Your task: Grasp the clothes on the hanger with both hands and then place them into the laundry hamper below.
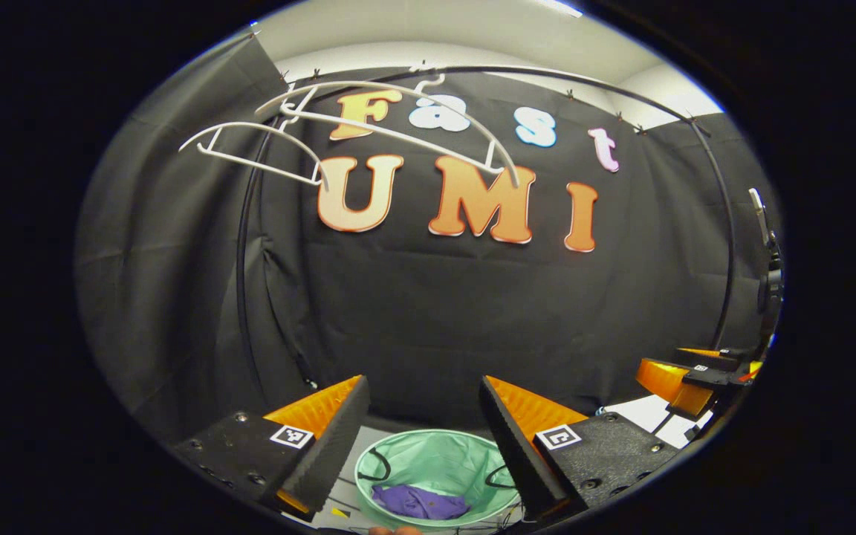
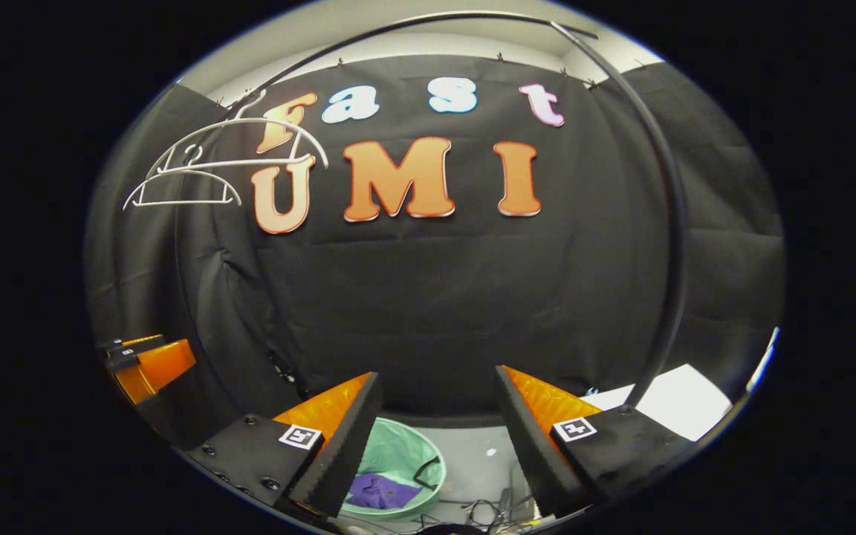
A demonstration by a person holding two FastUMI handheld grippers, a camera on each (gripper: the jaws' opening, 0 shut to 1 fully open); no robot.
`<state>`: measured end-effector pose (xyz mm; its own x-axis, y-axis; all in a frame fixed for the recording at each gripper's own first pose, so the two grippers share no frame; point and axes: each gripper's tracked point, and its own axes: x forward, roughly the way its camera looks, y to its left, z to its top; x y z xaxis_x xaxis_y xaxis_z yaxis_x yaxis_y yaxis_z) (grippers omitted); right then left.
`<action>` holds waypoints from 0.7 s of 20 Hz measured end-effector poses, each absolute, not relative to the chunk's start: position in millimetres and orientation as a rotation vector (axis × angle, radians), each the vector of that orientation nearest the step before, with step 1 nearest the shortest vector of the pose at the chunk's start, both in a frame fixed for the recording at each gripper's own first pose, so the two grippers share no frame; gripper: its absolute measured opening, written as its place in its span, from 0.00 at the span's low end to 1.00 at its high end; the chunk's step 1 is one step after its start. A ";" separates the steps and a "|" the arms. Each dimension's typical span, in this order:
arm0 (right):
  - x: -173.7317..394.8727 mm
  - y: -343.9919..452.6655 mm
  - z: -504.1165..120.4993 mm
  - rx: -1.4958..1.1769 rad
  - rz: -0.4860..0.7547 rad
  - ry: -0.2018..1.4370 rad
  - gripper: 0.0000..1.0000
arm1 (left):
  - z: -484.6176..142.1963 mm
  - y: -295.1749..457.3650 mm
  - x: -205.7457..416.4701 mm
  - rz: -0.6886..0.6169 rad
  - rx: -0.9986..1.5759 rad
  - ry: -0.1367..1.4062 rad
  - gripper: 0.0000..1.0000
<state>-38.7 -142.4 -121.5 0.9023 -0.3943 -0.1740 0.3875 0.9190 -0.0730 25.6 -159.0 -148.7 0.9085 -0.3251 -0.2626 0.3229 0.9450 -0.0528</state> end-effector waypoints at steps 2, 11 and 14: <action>-53.6 -151.3 -104.3 -0.060 -0.441 0.151 0.89 | -132.2 -160.0 21.4 -0.348 -0.017 0.229 0.89; -87.2 -167.0 -76.0 -0.072 -0.500 0.070 1.00 | -107.9 -142.3 11.1 -0.322 -0.023 0.168 0.94; -82.5 -164.2 -79.6 -0.072 -0.497 0.076 0.89 | -108.0 -142.1 10.0 -0.322 -0.028 0.170 0.94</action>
<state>-82.5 -164.2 -79.6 0.8762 -0.4788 -0.0555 0.4734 0.8765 -0.0875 10.0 -142.1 -108.0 0.9345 -0.3169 -0.1622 0.3122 0.9484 -0.0545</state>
